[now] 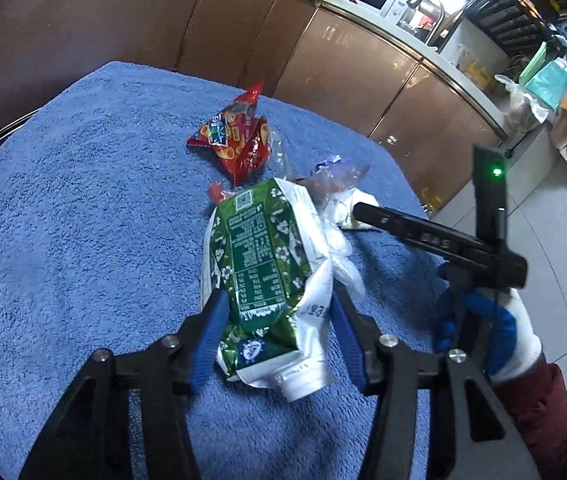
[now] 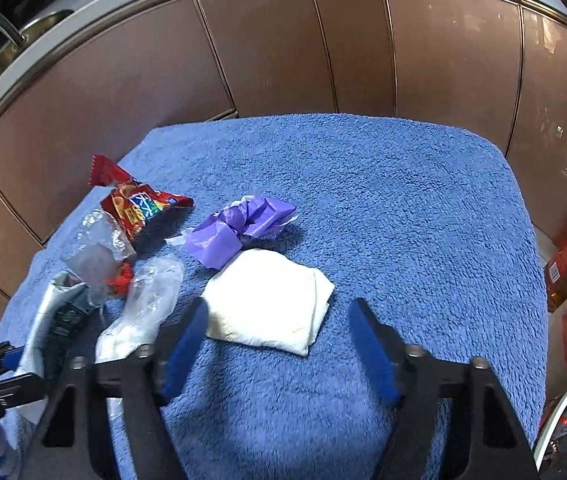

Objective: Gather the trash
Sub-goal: 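Grasp the green milk carton with the left tool while the right tool grasps the white tissue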

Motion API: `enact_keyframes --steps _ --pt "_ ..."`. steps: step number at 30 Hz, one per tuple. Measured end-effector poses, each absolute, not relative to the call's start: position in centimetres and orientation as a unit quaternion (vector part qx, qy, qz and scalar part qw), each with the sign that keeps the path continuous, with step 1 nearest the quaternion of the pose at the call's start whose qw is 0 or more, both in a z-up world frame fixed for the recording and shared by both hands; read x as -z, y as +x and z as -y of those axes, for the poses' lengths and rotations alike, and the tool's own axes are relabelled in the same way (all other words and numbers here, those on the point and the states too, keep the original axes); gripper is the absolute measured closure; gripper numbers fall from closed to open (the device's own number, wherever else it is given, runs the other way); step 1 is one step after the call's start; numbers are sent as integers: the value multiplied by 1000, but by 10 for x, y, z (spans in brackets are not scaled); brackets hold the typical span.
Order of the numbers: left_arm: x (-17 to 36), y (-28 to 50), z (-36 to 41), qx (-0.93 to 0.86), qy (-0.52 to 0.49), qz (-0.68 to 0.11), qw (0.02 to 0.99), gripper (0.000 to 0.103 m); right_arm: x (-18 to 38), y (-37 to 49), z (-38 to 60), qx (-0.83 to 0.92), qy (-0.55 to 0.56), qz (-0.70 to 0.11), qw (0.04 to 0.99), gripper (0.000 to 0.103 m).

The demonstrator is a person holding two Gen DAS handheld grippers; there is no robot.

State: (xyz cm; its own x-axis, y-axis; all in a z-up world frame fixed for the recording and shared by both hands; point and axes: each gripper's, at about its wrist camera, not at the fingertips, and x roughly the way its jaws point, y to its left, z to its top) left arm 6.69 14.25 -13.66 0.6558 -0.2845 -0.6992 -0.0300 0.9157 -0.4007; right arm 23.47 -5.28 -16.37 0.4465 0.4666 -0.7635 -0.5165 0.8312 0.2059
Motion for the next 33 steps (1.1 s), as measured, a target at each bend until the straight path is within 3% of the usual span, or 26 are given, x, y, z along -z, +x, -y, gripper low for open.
enact_keyframes --steps 2,4,9,24,33 --pt "133 60 -149 79 -204 -402 889 59 163 234 50 -291 -36 -439 850 57" --pt "131 55 -159 90 -224 -395 886 67 164 235 45 -288 -44 -439 850 62" --pt "127 43 -179 85 -241 -382 888 69 165 234 41 -285 -51 -440 850 80" --pt "142 36 -229 94 -309 -374 869 71 151 214 35 -281 -61 -434 854 94" --pt "127 19 -232 102 -315 -352 876 71 131 192 46 -285 -53 -418 861 96"
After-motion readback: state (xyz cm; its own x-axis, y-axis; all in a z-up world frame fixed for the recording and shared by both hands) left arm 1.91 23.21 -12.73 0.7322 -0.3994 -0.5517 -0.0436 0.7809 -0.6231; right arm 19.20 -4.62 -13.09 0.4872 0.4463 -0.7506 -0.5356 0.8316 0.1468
